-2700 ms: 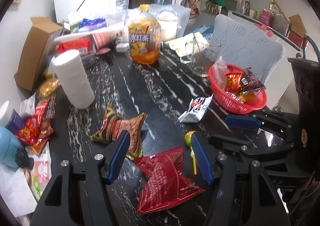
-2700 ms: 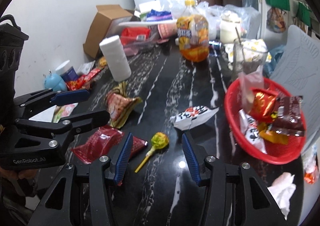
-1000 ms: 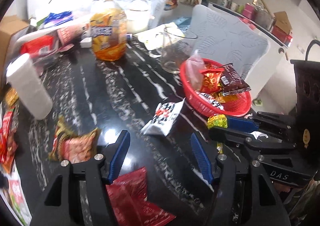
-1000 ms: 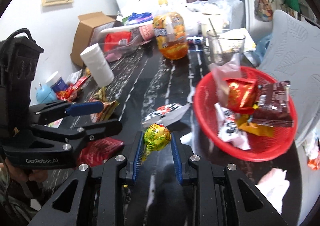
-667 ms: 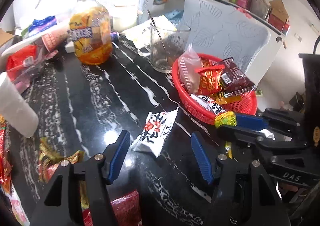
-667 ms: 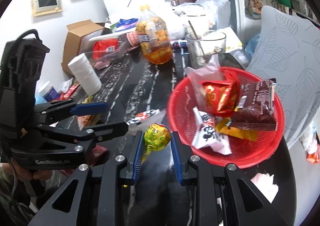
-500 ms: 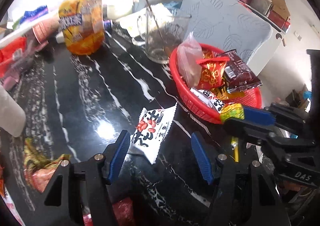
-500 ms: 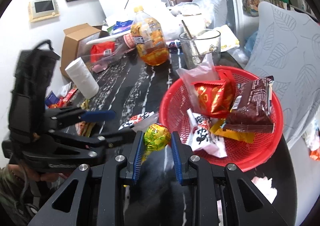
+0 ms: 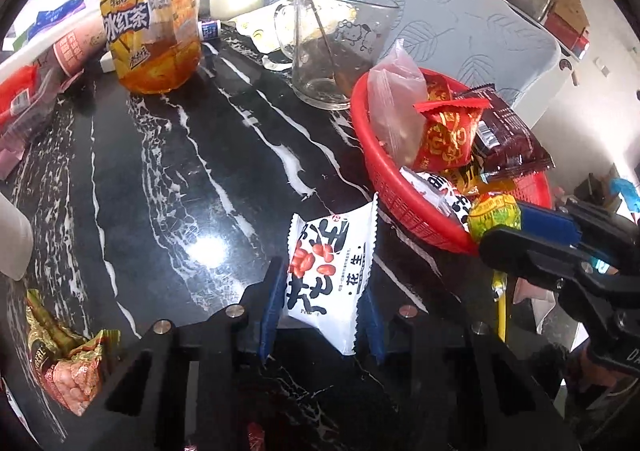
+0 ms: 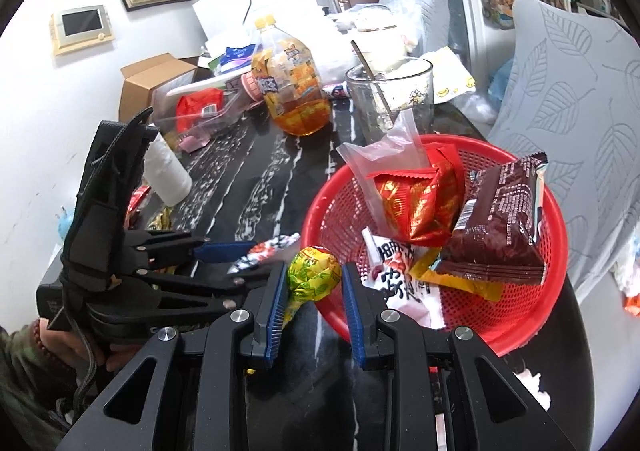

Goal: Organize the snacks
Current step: 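Lift and carry the lollipop and peanut packet toward the red basket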

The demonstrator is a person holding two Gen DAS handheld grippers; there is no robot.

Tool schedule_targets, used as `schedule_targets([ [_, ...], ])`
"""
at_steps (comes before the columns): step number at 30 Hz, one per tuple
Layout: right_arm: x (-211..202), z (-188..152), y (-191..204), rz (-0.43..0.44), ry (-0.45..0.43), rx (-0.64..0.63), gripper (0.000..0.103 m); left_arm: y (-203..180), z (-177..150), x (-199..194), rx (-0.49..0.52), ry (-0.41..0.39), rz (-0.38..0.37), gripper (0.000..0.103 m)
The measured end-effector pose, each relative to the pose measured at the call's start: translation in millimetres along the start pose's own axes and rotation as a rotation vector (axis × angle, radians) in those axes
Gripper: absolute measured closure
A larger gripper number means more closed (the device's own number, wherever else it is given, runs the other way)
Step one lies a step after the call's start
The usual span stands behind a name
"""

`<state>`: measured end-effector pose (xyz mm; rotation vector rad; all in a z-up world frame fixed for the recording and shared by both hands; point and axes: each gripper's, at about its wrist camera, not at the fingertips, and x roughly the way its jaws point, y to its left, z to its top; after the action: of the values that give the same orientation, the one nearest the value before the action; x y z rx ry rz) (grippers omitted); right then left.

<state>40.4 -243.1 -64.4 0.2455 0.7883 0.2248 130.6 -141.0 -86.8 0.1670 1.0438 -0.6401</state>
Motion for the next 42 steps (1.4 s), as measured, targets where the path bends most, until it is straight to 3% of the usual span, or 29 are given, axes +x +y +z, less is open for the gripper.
schedule_targets([
  [19,-13,-18,27,0.033,0.003,-0.027,0.076,-11,-44,-48,-0.01,-0.044,-0.003,0.071],
  [33,-9,-49,44,0.062,0.07,-0.033,0.076,-21,-84,-77,-0.048,-0.058,-0.012,0.071],
  [42,-24,-58,44,0.042,0.06,-0.023,0.076,-35,-83,-89,-0.027,-0.094,-0.052,0.071],
])
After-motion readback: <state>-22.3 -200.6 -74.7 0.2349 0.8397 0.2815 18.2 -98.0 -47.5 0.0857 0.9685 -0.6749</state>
